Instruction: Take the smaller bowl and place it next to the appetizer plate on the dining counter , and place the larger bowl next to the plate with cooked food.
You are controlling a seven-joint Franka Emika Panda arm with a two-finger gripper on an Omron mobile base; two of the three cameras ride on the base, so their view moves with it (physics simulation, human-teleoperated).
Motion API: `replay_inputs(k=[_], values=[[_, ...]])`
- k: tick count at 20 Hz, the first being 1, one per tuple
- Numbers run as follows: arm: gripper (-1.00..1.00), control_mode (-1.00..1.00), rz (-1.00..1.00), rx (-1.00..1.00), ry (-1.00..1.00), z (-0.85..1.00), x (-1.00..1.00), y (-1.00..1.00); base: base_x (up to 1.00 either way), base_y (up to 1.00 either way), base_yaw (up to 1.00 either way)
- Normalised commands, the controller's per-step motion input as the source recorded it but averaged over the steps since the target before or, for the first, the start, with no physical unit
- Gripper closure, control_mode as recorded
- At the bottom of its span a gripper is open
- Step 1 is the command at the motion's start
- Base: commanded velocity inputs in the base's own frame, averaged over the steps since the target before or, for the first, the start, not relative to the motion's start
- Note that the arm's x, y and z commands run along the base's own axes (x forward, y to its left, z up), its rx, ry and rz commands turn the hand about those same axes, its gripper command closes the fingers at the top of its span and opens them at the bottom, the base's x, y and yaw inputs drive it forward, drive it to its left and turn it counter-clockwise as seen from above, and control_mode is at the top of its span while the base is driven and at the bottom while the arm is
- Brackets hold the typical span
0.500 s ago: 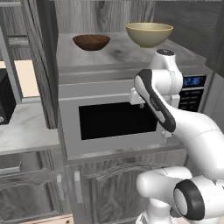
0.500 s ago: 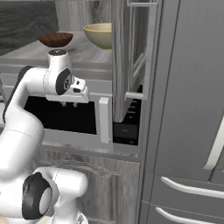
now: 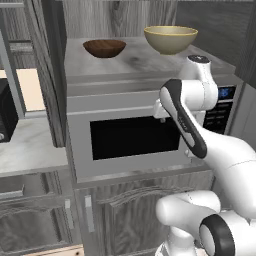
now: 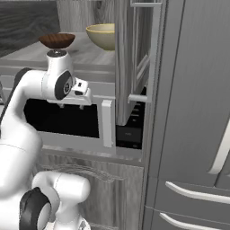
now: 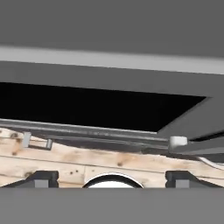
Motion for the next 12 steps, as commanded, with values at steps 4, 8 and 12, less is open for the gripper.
replay_inputs(k=[4, 8, 12], values=[[-1.0, -1.0, -0.15, 0.08, -0.48, 0.64, -0.34, -0.01, 0.0, 0.0, 0.0], [-1.0, -1.0, -0.18, 0.19, -0.46, 0.65, -0.38, -0.03, 0.0, 0.0, 0.0], [-1.0, -1.0, -0.2, 0.23, -0.35, 0.61, -0.36, 0.0, 0.0, 0.0, 0.0]])
